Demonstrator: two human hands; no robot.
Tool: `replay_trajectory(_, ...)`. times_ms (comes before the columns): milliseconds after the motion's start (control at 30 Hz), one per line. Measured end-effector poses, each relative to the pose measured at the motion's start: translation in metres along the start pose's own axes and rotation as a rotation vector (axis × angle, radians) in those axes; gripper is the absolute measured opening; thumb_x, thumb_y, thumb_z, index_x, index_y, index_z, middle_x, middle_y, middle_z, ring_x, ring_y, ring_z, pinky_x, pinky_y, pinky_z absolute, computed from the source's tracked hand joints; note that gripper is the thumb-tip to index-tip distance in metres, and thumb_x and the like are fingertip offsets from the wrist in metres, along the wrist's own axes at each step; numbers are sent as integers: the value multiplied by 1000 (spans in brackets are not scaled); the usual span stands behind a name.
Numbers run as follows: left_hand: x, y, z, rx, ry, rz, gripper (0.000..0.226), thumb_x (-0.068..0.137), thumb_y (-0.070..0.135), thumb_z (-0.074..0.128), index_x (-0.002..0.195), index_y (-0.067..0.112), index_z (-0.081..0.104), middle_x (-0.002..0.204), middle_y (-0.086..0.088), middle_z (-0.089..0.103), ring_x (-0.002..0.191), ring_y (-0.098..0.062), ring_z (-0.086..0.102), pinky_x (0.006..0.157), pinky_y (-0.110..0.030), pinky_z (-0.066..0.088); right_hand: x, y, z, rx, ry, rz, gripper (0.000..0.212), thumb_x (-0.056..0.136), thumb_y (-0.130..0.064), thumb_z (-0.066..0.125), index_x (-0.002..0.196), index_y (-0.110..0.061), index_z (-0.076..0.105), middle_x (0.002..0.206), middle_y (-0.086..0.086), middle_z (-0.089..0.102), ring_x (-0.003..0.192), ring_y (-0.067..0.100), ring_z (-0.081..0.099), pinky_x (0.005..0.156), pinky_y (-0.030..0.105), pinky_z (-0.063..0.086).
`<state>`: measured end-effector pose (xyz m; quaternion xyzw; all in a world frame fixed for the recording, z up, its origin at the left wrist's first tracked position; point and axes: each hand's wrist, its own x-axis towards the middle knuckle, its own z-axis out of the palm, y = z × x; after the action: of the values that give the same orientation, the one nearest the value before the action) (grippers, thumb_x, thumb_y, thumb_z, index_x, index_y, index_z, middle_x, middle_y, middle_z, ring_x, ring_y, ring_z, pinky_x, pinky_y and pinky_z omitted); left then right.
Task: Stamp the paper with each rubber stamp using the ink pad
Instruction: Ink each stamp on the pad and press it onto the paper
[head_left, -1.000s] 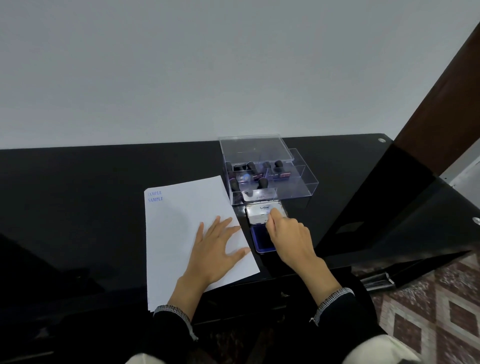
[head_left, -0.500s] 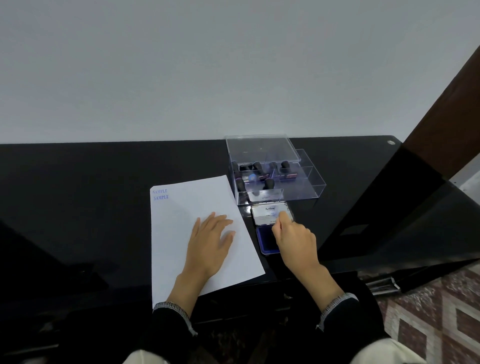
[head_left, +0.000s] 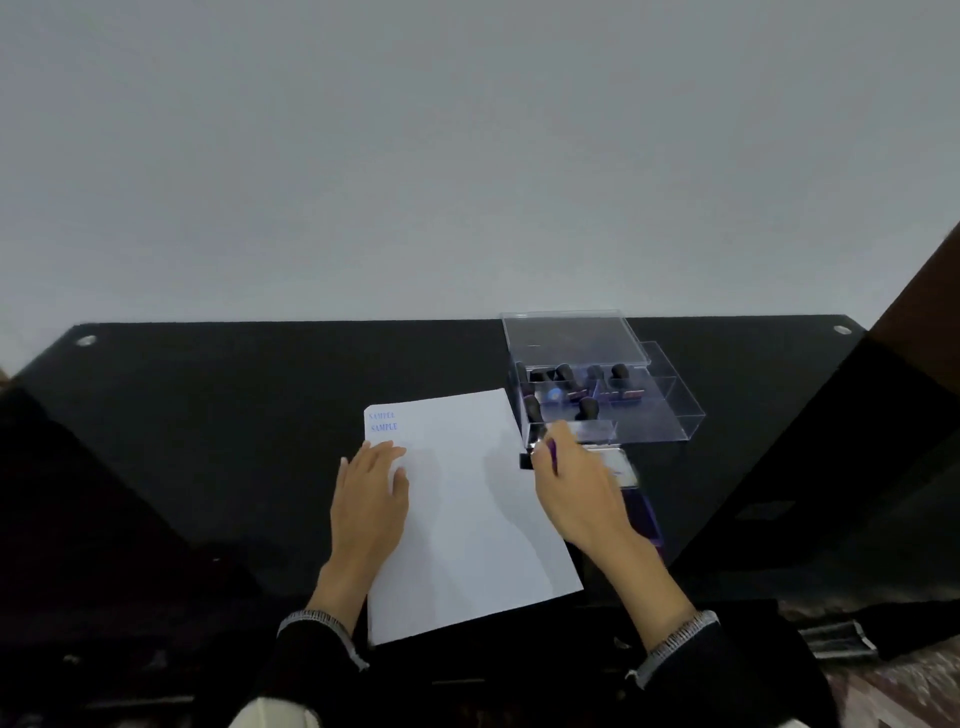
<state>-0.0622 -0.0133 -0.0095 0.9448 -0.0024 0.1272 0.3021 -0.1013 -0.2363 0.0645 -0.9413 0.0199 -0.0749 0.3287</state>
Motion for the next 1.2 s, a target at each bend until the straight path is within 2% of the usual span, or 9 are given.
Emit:
replay_trajectory(100, 5, -15, -11, 9, 16, -45, 35, 99, 12, 46, 134, 14, 53, 144, -2, 49, 143, -19, 29, 120, -36, 9, 12, -26, 22, 356, -68, 27, 11, 102, -24, 35, 97, -17, 42, 80, 12, 58, 60, 13, 46, 52, 26, 37)
replay_trajectory(233, 7, -37, -24, -21, -15, -63, 36, 101, 10, 41, 134, 18, 53, 145, 3, 47, 144, -13, 25, 120, -32, 9, 30, -42, 55, 492, -78, 58, 15, 100, -30, 42, 100, -15, 40, 91, 11, 60, 75, 18, 55, 62, 25, 47)
replay_trajectory(300, 7, -45, -27, -8, -32, -51, 35, 102, 19, 42, 136, 21, 51, 146, 5, 46, 144, -11, 24, 119, -30, 9, 39, -46, 66, 504, -109, 36, 19, 99, -35, 47, 102, -16, 45, 89, 8, 62, 76, 16, 58, 63, 18, 48)
replay_trajectory(433, 15, -50, -27, -17, -56, -17, 37, 102, 35, 43, 136, 25, 50, 146, 10, 45, 144, -8, 22, 118, -29, 9, 61, -56, 77, 462, -90, -56, 21, 95, -37, 54, 102, -18, 58, 86, -2, 62, 77, 10, 58, 60, 8, 44)
replay_trajectory(533, 26, -52, -24, 14, -58, 10, 37, 101, 36, 44, 137, 27, 50, 147, 11, 44, 144, -7, 21, 116, -26, 6, 78, -66, 86, 384, -160, -121, 21, 96, -37, 52, 104, -18, 57, 86, -6, 58, 78, 7, 55, 61, 4, 41)
replay_trajectory(667, 36, -54, -19, 22, -39, 18, 38, 100, 34, 47, 138, 26, 49, 148, 11, 42, 145, -7, 19, 114, -23, 0, 99, -74, 101, 227, -242, -196, 17, 97, -38, 49, 104, -23, 52, 92, -7, 58, 78, 6, 55, 61, 8, 41)
replay_trajectory(800, 42, -61, -15, 20, -39, 17, 42, 98, 33, 51, 139, 25, 47, 149, 10, 41, 146, -9, 16, 117, -27, 1, 116, -79, 116, 107, -282, -229, 25, 98, -40, 47, 110, -19, 54, 98, -3, 59, 83, 11, 57, 64, 10, 40)
replay_trajectory(967, 44, -64, -11, 0, -39, -21, 45, 97, 36, 51, 140, 26, 44, 149, 10, 41, 146, -10, 17, 119, -31, 5, 128, -83, 125, 39, -300, -269, 29, 98, -40, 47, 111, -16, 55, 94, -1, 58, 80, 11, 56, 63, 10, 40)
replay_trajectory(1200, 43, -67, -10, 10, -45, 13, 43, 96, 36, 50, 137, 27, 48, 147, 10, 43, 146, -10, 18, 120, -33, 7, 133, -84, 133, -17, -294, -281, 29, 97, -41, 48, 107, -15, 55, 91, 0, 58, 72, 10, 53, 59, 12, 39)
